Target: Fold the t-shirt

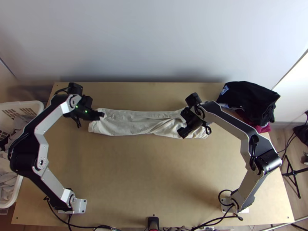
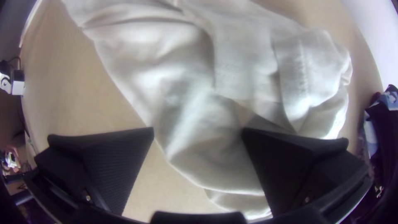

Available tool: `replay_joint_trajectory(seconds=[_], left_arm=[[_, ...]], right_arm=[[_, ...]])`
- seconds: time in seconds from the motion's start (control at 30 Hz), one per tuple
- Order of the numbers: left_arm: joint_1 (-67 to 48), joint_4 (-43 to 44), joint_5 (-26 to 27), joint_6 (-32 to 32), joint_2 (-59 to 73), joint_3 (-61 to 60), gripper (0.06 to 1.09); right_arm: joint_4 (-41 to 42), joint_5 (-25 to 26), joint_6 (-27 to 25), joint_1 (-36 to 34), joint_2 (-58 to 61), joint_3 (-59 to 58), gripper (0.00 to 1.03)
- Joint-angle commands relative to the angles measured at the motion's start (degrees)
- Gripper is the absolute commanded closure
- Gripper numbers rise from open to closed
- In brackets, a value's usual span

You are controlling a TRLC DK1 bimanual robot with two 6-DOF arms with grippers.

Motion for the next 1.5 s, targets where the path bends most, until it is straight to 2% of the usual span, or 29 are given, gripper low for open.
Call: replay_joint_trajectory(seconds=[0.0, 0.23, 0.43, 0.47, 0.5, 0.57, 0.6, 0.7, 1.03, 1.47], left_arm=[[-0.3, -1.2, 1.3, -0.4, -1.2, 3.5, 1.05], [-0.5, -1.4, 1.2, -0.6, -0.7, 4.0, 1.05], [1.0, 0.2, 0.5, -0.3, -0.3, -0.5, 1.04], [1.5, 0.7, 0.4, -0.3, -0.3, -1.2, 1.00], [1.9, 1.1, 0.3, -0.3, -0.3, -1.9, 0.89], [2.5, 1.6, -0.5, -0.2, -0.5, -2.6, 0.53], [2.6, 2.3, -1.8, 0.0, -0.7, -2.9, 0.43], [3.0, 4.0, -3.9, 0.4, -1.0, -3.7, 0.38], [2.1, 7.3, -6.9, 0.9, 1.3, -5.0, 0.35], [1.0, 7.2, -6.4, 0.7, 4.2, -5.6, 0.35]], right_arm=[[1.3, 0.0, 0.6, 0.0, 0.5, -1.3, 0.04], [1.3, 0.0, 0.6, 0.0, 0.5, -0.7, 0.03], [1.3, 0.0, 0.6, 0.0, 0.4, -0.7, 0.04], [1.3, 0.0, 0.6, 0.0, 0.4, -0.7, 0.04], [1.3, 0.0, 0.6, 0.0, 0.3, -0.7, 0.04], [1.3, 0.0, 0.6, 0.0, 0.3, -0.6, 0.04], [1.3, 0.0, 0.6, 0.0, 0.3, -0.6, 0.04], [1.3, 0.0, 0.6, 0.1, 0.3, -0.5, 0.04], [1.3, 0.0, 0.6, 0.1, 0.1, -0.1, 0.04], [1.3, 0.1, 0.6, 0.1, 0.3, 0.0, 0.03]])
